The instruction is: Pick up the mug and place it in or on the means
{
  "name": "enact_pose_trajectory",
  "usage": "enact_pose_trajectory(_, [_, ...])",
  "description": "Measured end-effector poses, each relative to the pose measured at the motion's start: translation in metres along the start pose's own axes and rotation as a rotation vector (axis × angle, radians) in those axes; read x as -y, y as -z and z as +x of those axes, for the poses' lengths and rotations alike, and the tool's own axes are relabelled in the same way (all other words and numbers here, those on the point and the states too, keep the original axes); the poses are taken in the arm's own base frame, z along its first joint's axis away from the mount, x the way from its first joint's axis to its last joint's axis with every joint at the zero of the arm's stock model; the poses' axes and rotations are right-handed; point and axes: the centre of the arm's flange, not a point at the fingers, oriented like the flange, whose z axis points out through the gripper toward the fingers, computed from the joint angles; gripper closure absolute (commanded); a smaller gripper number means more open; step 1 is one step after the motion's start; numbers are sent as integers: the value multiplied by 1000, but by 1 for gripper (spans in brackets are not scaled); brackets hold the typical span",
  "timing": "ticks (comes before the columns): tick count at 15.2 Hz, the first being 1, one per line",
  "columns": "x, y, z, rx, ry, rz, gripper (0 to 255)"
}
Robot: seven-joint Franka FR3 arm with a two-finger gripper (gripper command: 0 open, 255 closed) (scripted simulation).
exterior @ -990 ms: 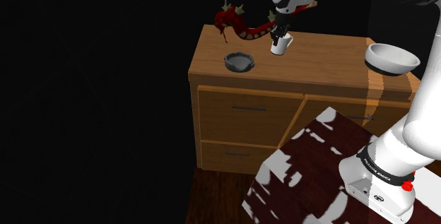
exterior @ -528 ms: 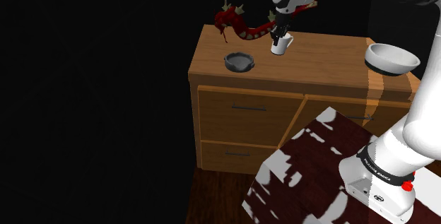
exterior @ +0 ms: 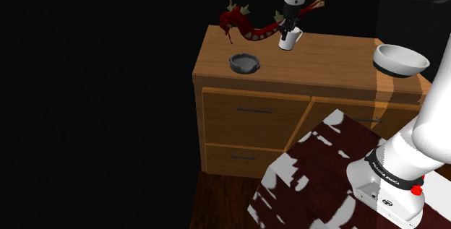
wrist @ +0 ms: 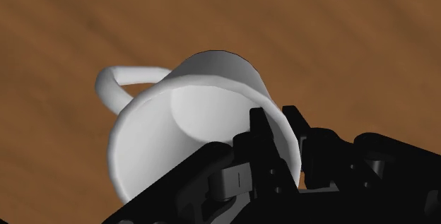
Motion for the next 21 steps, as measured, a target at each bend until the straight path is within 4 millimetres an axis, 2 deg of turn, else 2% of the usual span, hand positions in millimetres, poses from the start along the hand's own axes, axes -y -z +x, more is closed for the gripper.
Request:
enact_pose_trajectory(15, [-5, 80, 0, 0, 0, 0, 255])
enact_pose_trajectory(16, [1, 83, -1, 0, 0, 0, 255])
enact_pose_trajectory(21, [61, 94, 2, 0, 1, 0, 255])
